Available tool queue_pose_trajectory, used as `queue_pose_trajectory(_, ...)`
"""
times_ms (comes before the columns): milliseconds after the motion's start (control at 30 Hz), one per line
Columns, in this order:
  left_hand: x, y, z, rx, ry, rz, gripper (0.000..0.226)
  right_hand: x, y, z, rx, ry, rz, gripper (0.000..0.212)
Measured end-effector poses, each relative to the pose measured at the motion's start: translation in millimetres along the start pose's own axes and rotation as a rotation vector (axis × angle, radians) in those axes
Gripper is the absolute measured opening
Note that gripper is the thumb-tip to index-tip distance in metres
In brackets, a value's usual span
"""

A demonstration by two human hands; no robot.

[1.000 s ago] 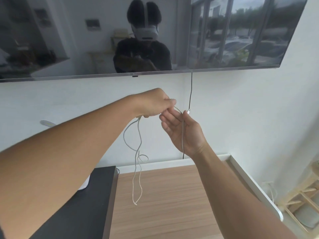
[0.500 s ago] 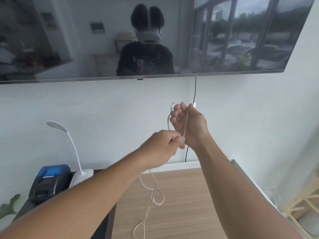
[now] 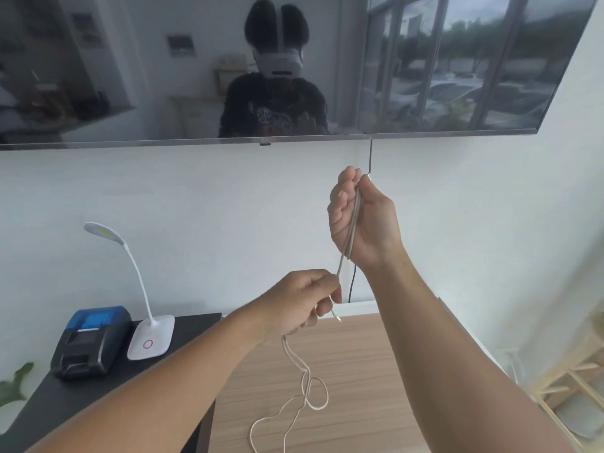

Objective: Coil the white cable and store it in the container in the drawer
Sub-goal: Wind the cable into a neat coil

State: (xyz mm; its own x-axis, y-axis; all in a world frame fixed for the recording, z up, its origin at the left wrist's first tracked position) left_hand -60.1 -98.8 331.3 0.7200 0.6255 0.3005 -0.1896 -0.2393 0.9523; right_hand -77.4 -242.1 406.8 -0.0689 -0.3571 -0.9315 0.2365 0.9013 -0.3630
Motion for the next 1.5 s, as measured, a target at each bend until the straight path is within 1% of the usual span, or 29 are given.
queue_pose_trajectory(33,2,0,3,0.057,-0.046,-0.007,0.033,-3,1,-3,-0.024,-0.021,0.018,0.043)
queue_pose_trajectory(100,11,4,12,0.144,-0.116,-0.113,0.033,-6,5,-10,-0.087,-0.059,0.028,0.047)
queue_pose_trajectory(167,25,15,25,0.19,-0.116,-0.216,0.032,-6,13,-19,-0.167,-0.11,0.014,0.054)
queue_pose_trajectory(200,32,23,31,0.182,-0.101,-0.201,0.031,-5,18,-23,-0.203,-0.13,0.007,0.055)
queue_pose_trajectory(267,45,43,42,0.12,-0.089,-0.075,0.03,1,28,-28,-0.247,-0.145,-0.039,0.058)
queue_pose_trajectory(333,53,64,47,0.086,-0.122,0.074,0.024,13,36,-28,-0.28,-0.132,-0.126,0.066)
queue_pose_trajectory(367,55,73,50,0.098,-0.135,0.157,0.024,19,39,-28,-0.293,-0.133,-0.158,0.067)
queue_pose_trajectory(433,61,85,55,0.138,-0.123,0.323,0.031,27,40,-27,-0.281,-0.123,-0.24,0.064)
queue_pose_trajectory(500,65,95,61,0.152,-0.057,0.421,0.035,31,40,-25,-0.236,-0.117,-0.344,0.059)
queue_pose_trajectory(567,67,104,64,0.136,0.019,0.467,0.031,35,41,-23,-0.197,-0.087,-0.413,0.056)
queue_pose_trajectory(667,65,115,61,0.068,0.126,0.602,0.031,46,41,-20,-0.155,0.011,-0.411,0.05)
queue_pose_trajectory(733,62,116,57,0.033,0.135,0.676,0.031,51,39,-17,-0.123,0.054,-0.389,0.048)
queue_pose_trajectory(867,57,114,51,0.015,0.147,0.6,0.033,50,37,-14,-0.091,0.057,-0.367,0.046)
queue_pose_trajectory(967,48,116,47,-0.058,0.194,0.604,0.029,49,35,-9,-0.037,0.081,-0.349,0.051)
queue_pose_trajectory(1100,31,104,26,-0.237,0.352,0.703,0.03,46,21,-3,0.07,0.132,-0.34,0.051)
queue_pose_trajectory(1167,21,84,12,-0.261,0.438,0.75,0.031,44,14,-1,0.096,0.151,-0.299,0.053)
queue_pose_trajectory(1233,7,61,0,-0.264,0.486,0.749,0.03,41,10,-1,0.104,0.135,-0.262,0.053)
queue_pose_trajectory(1300,-7,44,-8,-0.268,0.537,0.661,0.029,39,9,-2,0.108,0.131,-0.318,0.053)
queue_pose_trajectory(1400,-19,30,-10,-0.227,0.619,0.449,0.032,39,10,-2,0.105,0.155,-0.463,0.05)
queue_pose_trajectory(1500,-21,20,-7,-0.181,0.645,0.293,0.03,40,9,0,0.114,0.159,-0.569,0.048)
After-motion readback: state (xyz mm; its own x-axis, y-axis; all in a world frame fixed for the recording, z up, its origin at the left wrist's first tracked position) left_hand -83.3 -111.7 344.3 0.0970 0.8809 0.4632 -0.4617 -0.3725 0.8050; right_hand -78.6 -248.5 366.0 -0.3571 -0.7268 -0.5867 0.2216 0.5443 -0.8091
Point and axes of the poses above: each hand's wrist, its own z-axis towards the middle knuckle, its own x-axis out of the back of the hand, y = z × x, the point moved 2 cm from there along z, towards the middle knuckle, and after that the axes turned 8 degrees about y, right-handed, at the moved point
